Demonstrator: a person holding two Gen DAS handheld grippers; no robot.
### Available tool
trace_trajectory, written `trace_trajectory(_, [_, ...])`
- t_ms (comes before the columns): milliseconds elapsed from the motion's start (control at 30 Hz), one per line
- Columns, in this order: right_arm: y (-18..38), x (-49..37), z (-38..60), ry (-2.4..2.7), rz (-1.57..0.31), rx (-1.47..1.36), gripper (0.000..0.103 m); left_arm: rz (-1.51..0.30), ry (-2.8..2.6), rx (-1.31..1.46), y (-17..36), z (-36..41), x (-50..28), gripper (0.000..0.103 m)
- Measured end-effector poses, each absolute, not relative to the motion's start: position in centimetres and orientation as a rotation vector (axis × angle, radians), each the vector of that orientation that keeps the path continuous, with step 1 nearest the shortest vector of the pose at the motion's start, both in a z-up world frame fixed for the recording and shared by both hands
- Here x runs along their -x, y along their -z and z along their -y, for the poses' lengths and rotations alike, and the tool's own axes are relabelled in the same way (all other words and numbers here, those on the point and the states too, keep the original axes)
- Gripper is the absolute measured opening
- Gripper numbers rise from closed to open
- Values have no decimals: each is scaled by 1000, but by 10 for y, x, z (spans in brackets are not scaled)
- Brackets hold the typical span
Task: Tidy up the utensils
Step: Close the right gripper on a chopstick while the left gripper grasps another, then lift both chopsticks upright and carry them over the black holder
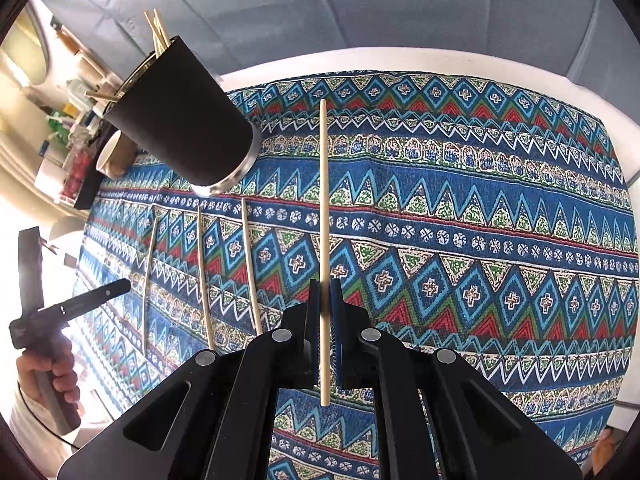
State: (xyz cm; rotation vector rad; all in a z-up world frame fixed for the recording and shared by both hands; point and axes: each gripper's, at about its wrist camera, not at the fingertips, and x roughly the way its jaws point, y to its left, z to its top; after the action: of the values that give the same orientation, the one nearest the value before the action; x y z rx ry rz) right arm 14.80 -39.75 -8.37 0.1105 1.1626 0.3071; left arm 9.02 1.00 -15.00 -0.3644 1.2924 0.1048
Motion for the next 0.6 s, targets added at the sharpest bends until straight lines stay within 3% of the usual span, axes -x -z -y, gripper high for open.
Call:
trace_trajectory(67, [86, -147, 396, -305, -1167, -111, 5, -1317, -105, 376, 155, -11, -95, 4])
trace_trajectory(133, [88, -144, 399, -301, -1171, -109, 5, -1345, -123, 371, 160, -11, -102, 25])
trace_trajectory(167, [88, -143, 401, -300, -1172, -112, 5, -1357, -133, 370, 163, -11, -105, 27])
trace_trajectory(467, [96, -143, 408, -296, -1181, -151, 5, -1450, -183, 287, 182, 2, -125, 27])
trace_trajectory(533, [97, -144, 408, -299, -1179, -156, 5, -1457, -203, 246, 183, 5, -127, 11])
trace_trajectory(600, [98, -144, 409, -306, -1178, -168, 5, -1449, -202, 242, 185, 7, -129, 5])
